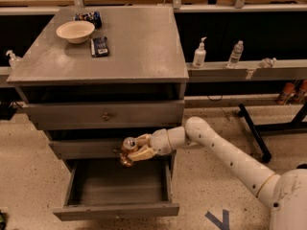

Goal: Pick orange can from bottom drawer and place on counter

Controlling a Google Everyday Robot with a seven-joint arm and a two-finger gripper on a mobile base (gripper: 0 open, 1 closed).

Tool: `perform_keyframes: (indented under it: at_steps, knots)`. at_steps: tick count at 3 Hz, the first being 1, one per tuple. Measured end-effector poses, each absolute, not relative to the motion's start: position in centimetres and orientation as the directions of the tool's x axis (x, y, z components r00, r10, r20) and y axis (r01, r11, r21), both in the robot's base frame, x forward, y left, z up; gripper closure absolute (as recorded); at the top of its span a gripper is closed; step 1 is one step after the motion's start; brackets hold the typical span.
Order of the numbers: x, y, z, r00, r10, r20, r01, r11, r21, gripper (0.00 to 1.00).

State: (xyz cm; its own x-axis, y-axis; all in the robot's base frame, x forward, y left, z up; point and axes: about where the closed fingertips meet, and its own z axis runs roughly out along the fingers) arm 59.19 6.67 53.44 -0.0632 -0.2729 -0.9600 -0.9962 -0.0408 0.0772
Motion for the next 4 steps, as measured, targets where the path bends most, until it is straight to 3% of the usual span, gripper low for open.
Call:
perform_keyframes:
  at_steps: [2, 4]
  knots:
    - [62.2, -0.3, 64.3, -0.032, -0.349, -0.936, -0.999, 0.039, 0.019, 1.0]
    - [64.3, -3.2, 73.7, 0.029, -0.374, -0.927, -0.995, 0.077, -0.062, 1.0]
